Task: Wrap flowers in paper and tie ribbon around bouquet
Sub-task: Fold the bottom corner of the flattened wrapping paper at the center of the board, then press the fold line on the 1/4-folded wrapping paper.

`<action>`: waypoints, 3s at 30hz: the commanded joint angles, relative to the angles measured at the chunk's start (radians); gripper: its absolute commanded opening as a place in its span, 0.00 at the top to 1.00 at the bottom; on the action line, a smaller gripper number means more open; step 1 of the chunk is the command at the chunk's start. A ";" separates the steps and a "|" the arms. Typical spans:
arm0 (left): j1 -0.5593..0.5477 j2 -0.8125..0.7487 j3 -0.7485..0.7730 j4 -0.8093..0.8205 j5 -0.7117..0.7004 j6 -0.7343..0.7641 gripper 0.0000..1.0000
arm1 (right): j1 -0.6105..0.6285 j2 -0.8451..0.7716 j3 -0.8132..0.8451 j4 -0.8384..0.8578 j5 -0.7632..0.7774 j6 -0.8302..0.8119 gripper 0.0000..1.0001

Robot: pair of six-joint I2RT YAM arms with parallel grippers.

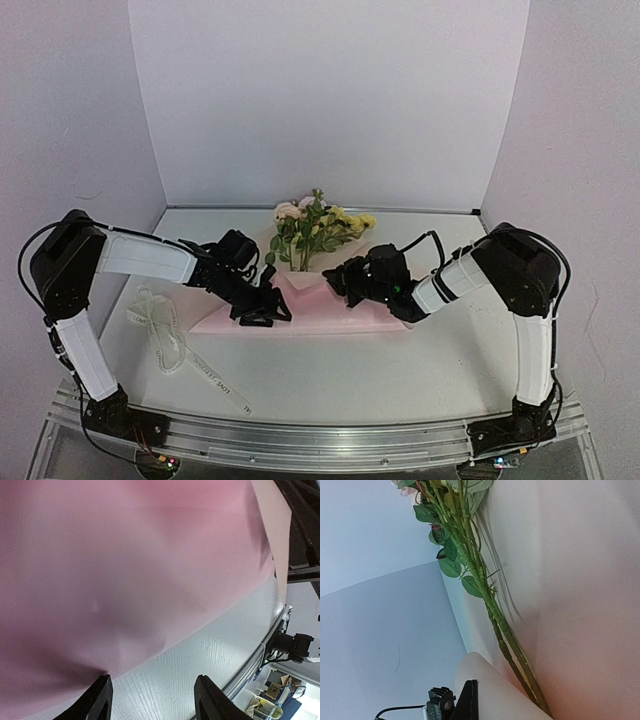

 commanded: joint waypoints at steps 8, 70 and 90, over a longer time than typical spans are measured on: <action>-0.003 0.064 0.072 -0.013 -0.058 0.036 0.43 | -0.006 -0.101 0.029 -0.101 -0.009 -0.181 0.63; 0.030 -0.026 -0.048 0.013 -0.195 -0.042 0.48 | 0.360 -0.087 0.372 -1.213 0.402 -0.943 0.49; 0.013 -0.088 -0.006 0.026 -0.154 -0.015 0.45 | 0.328 0.061 0.503 -1.319 0.431 -0.861 0.51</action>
